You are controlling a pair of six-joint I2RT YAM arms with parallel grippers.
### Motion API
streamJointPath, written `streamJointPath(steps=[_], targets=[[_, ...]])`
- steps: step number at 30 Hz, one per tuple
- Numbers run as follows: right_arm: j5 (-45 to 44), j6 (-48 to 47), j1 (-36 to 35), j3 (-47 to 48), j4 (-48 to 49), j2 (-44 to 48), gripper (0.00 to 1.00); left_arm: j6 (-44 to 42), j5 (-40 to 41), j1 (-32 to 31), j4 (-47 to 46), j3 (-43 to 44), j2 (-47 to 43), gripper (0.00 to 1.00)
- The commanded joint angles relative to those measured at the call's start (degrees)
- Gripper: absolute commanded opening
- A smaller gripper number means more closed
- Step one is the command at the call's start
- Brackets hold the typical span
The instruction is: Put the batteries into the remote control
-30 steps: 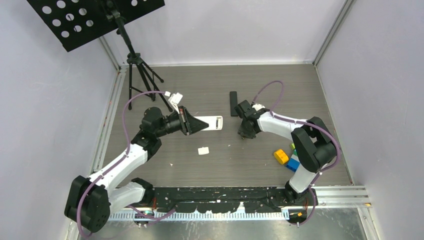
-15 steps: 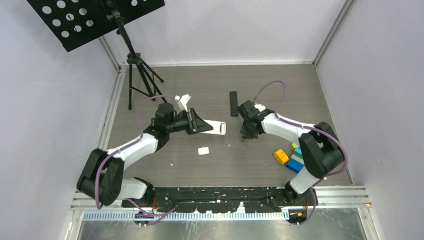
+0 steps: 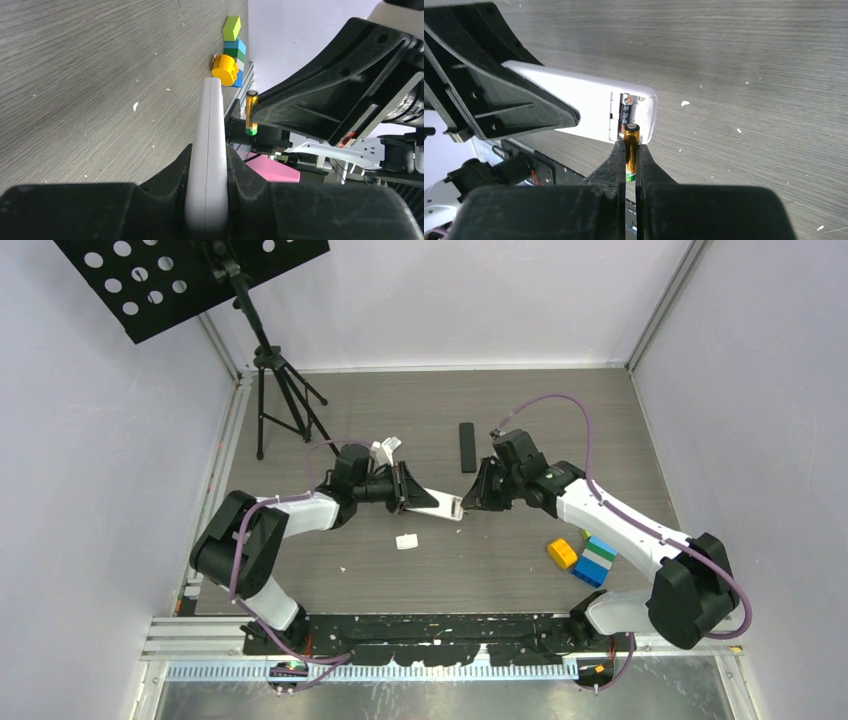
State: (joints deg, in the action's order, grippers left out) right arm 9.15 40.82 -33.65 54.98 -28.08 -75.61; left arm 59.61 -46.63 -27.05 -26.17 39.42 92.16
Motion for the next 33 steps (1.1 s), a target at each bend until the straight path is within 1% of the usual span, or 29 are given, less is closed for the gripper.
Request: streamJointPath(steps=[1, 8, 23, 26, 33], targets=[[5.0, -1.7, -0.3, 2.5, -0.4, -0.6, 0.03, 2.2, -2.1, -0.3, -6.3, 2.2, -0.4, 0.0], [5.3, -1.9, -0.4, 2.4, 0.8, -2.1, 0.05, 2.8, -2.3, -0.5, -6.3, 2.3, -0.1, 0.0], [3.1, -2.3, -0.5, 4.0, 0.5, -5.4, 0.17, 4.0, -4.5, -0.5, -6.3, 3.5, 0.9, 0.0], [3.1, -2.1, -0.5, 4.2, 0.0, -5.9, 0.25, 4.3, -4.4, -0.5, -6.4, 3.6, 1.0, 0.0], [3.0, -1.2, -0.4, 4.3, -0.7, -5.5, 0.34, 4.8, -3.6, -0.5, -7.1, 3.5, 1.1, 0.0]])
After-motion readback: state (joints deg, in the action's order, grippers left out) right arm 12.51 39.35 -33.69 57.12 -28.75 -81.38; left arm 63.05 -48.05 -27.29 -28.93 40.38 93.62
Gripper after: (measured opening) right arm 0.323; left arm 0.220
